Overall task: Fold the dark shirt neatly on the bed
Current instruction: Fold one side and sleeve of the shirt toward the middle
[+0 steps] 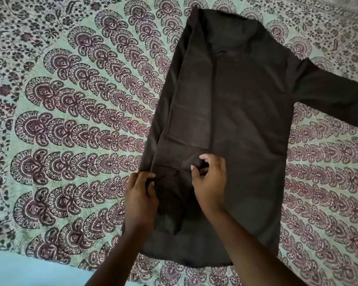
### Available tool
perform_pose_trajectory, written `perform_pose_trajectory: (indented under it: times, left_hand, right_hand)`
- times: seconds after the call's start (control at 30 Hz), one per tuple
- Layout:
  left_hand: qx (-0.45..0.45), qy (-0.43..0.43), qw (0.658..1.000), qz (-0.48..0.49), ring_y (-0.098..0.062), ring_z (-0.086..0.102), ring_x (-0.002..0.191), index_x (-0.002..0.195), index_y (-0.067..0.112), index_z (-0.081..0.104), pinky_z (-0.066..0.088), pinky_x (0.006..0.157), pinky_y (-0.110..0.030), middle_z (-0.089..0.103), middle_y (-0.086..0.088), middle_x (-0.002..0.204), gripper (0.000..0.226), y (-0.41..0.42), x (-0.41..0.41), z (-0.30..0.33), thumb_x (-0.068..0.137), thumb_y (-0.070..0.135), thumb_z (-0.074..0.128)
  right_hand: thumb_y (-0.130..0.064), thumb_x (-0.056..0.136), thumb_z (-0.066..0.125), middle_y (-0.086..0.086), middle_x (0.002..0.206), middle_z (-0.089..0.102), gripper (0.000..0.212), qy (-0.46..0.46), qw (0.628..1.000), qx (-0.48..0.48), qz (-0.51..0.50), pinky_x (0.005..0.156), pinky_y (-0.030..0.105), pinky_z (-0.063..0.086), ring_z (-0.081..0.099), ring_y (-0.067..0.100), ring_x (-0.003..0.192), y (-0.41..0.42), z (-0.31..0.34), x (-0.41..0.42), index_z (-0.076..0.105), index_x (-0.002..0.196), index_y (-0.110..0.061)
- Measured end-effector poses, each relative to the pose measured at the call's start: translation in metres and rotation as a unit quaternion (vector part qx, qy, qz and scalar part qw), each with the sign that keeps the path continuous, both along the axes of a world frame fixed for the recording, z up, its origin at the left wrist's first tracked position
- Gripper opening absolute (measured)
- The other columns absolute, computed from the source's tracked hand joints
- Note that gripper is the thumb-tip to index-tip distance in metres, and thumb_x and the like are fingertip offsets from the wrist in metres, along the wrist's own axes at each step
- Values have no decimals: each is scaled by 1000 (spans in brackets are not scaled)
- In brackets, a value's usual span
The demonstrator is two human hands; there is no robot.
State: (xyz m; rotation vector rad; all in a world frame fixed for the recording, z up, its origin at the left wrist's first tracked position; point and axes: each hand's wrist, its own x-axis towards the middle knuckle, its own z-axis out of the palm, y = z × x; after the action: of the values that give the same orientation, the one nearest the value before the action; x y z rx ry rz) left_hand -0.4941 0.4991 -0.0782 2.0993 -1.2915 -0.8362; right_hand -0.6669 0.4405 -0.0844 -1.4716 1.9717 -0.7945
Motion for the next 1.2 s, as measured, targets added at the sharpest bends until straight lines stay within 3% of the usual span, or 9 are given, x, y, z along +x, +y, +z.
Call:
perform_pose_trajectory:
  times: [0.13,0.3,0.47,0.57,0.73,0.83,0.97,1.1,1.2]
  left_hand:
    - [49,-77,995,-31,-32,58,106,114,14,67,55,89,-52,53,-6,121,32,5,-2,0,84,3,71]
    - [7,-141,986,-92,-32,45,132,135,19,57,39,105,-55,45,-8,150,46,-6,-23,-2,90,27,59]
    - [36,-201,967,-155,-29,37,145,150,22,49,35,107,-58,33,-1,167,53,0,-26,-28,102,42,46]
    - [26,-249,952,-174,-29,37,146,150,20,51,31,105,-58,35,-5,167,53,4,-25,-36,101,41,45]
    - [2,-268,949,-166,-31,40,144,147,17,56,34,103,-58,39,-8,165,53,4,-28,-39,101,39,41]
    - [-19,-280,946,-161,-31,42,142,145,16,58,34,102,-56,42,-9,163,52,3,-29,-41,100,37,43]
    - [-17,-288,944,-158,-31,42,142,145,17,58,34,102,-57,42,-8,163,53,4,-29,-43,99,37,44]
    - [-17,-288,944,-158,-32,44,141,145,16,59,35,101,-57,43,-8,163,53,4,-29,-44,99,37,44]
    - [-30,-287,945,-153,-32,44,139,144,15,59,36,100,-55,45,-9,161,53,3,-28,-44,98,36,45]
  right_hand:
    - [-6,78,85,0,109,55,43,7,1000,10,-1,71,25,55,59,11,73,-2,0,0,65,115,-14]
    - [-23,82,86,-8,90,71,43,-170,974,65,-134,73,24,57,69,4,72,-28,10,-4,62,118,-23]
    - [-21,83,83,5,117,74,50,-495,805,185,-268,91,37,55,70,20,110,-92,9,-16,62,129,-20]
    - [-4,88,76,8,105,76,47,-594,728,139,-313,107,37,52,71,19,108,-126,11,-22,62,134,-4]
    - [-1,88,74,4,93,79,12,-671,664,139,-299,111,38,50,72,18,102,-166,24,-32,73,90,-13]
    - [1,91,71,-6,79,74,19,-676,670,87,-294,105,22,49,68,9,93,-186,22,-39,66,89,-17]
    - [15,84,70,7,87,76,34,-618,697,-22,-362,88,20,58,74,15,89,-206,20,-47,65,106,-9]
    - [25,72,69,20,111,73,40,-491,797,-28,-351,89,28,60,72,30,112,-210,9,-50,69,98,-6]
    - [24,70,73,13,112,71,44,-376,895,-9,-240,86,21,57,71,12,103,-210,3,-53,70,102,-6]
